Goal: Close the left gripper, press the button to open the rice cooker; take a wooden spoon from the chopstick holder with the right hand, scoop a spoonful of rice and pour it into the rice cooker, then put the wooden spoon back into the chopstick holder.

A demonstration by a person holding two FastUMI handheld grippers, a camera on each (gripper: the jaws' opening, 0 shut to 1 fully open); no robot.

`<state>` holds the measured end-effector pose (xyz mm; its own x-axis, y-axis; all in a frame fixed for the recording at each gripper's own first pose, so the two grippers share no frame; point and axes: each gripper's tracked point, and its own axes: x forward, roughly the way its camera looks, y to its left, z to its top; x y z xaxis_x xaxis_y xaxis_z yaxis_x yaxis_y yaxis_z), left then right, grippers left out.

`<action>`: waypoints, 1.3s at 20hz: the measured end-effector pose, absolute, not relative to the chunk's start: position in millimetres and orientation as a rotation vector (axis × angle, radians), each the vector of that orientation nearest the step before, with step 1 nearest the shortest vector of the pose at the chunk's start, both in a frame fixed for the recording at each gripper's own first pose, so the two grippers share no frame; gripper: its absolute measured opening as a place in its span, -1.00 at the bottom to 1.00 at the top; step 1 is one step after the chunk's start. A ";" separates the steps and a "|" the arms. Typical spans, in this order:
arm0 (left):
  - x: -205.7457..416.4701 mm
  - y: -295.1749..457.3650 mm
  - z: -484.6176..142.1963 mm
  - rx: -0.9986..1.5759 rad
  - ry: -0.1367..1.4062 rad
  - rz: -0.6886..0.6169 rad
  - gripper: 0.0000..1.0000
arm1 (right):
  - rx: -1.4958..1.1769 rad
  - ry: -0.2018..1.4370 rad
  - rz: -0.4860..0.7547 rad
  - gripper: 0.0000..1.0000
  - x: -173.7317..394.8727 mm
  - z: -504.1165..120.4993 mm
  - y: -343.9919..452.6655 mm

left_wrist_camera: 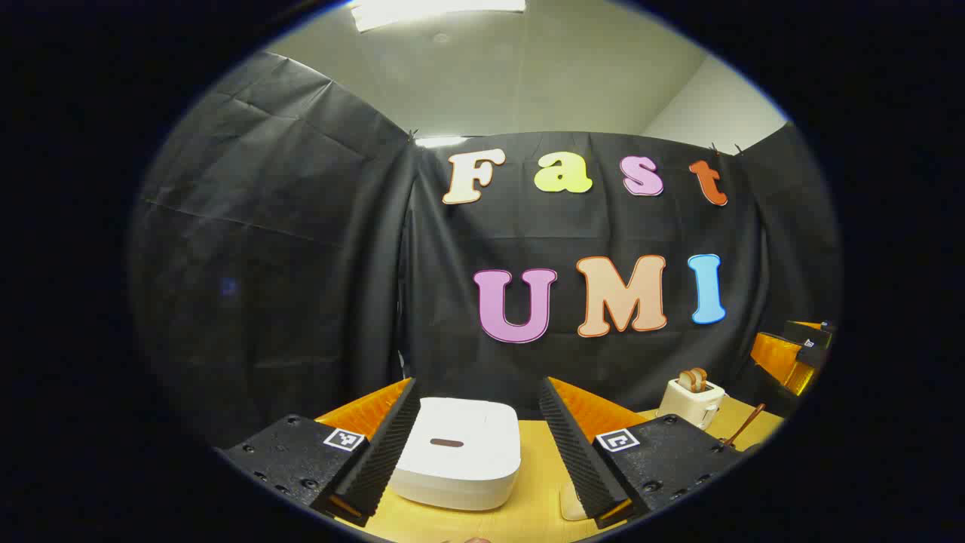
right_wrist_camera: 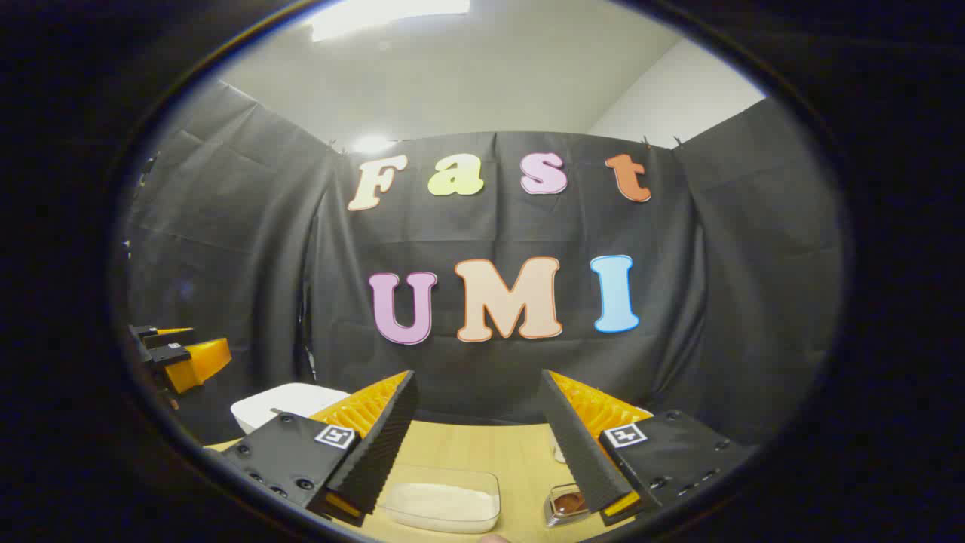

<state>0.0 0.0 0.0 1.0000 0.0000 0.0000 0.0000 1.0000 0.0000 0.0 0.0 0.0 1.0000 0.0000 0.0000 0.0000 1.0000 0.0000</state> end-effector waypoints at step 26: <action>4.9 -1.1 4.7 0.046 -0.003 0.014 -0.08 | -0.007 -0.008 0.015 1.00 8.9 1.1 -11.4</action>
<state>4.9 -1.1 4.7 0.9999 0.0135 0.0032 -0.0136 0.9989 0.0456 8.9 -11.4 1.1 0.9999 0.0149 0.0082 -0.0148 0.9999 -0.0072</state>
